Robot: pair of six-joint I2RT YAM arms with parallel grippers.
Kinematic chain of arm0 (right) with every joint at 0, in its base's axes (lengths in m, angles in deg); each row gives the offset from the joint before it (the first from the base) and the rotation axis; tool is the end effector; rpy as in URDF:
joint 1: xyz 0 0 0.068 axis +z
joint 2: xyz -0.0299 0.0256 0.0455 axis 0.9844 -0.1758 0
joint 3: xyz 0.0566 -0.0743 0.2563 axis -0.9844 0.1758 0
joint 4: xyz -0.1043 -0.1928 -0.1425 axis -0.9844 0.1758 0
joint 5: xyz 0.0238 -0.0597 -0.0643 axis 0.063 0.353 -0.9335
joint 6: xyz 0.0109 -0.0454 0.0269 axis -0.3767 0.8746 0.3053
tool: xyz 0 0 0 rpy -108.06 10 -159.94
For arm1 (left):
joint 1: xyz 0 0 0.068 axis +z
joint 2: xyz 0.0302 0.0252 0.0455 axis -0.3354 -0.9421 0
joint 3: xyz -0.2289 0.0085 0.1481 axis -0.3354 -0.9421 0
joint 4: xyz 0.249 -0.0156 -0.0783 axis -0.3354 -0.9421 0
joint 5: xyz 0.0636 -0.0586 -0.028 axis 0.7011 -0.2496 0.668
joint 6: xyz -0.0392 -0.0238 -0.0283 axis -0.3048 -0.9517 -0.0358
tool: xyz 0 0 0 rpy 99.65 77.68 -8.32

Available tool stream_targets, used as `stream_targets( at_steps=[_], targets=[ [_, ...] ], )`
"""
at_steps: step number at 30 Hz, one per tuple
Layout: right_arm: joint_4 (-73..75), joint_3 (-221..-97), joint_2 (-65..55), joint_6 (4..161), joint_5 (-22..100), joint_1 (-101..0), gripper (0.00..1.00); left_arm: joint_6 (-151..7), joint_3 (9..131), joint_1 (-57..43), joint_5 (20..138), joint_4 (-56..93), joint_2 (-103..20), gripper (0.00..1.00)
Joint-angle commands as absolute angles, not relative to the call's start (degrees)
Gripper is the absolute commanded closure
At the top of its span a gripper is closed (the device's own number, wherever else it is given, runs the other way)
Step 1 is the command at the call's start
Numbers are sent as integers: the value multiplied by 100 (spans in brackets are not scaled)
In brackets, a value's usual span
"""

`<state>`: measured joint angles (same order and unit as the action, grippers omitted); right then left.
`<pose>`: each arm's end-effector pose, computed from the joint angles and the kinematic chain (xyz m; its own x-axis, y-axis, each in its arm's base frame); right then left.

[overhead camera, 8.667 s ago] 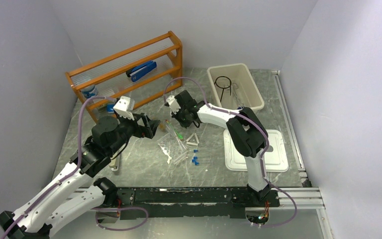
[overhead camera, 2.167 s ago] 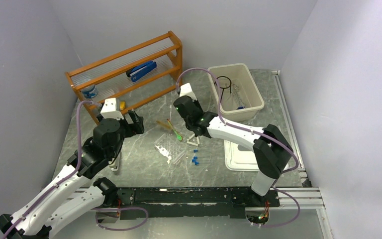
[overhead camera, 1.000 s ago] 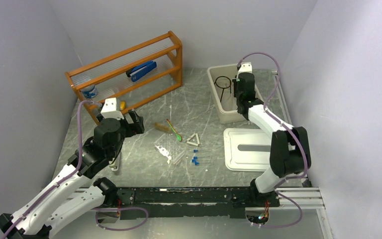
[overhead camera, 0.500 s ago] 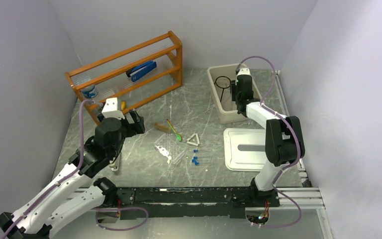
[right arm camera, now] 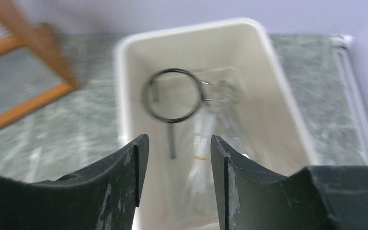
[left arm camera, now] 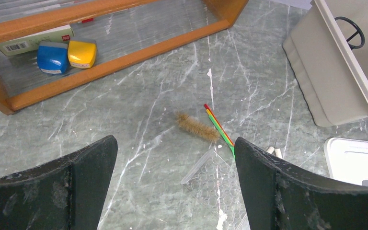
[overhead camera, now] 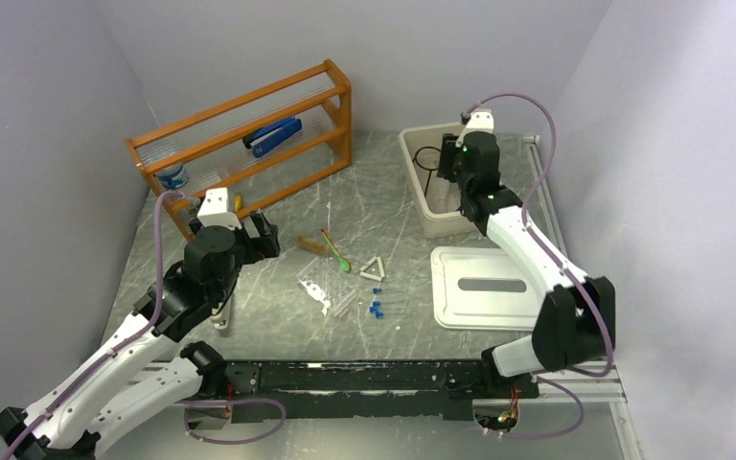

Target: Organize the chemistry lab equipment

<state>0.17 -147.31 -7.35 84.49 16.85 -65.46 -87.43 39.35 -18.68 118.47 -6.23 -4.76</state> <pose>0.3349 0.0767 0.3153 -0.3180 -0.0013 -0.9481 0.0185 0.9998 -0.0075 0.1330 -0.0813 0.3157 -0.3028 -0.2594 -0.9171 0.0090 0.9614 -0.2750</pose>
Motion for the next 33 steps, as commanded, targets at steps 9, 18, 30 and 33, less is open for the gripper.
stream_targets(
  at_steps=[9, 18, 30, 33],
  targets=[
    [452, -13837, -194, 8260, 3022, -4488, 49, -8736, 4052, -1837, 11825, -513, -338, 5],
    [599, -13680, -1587, 8670, 3553, -3546, 56, -8737, 4059, -1837, 11756, -508, -384, 5],
    [934, -14441, -2759, 9243, 3667, -3496, 64, -8719, 4064, -1836, 11856, -533, -346, 5],
    [965, -14589, -2949, 9316, 3618, -3479, 64, -8719, 4068, -1837, 11859, -545, -362, 5]
  ],
)
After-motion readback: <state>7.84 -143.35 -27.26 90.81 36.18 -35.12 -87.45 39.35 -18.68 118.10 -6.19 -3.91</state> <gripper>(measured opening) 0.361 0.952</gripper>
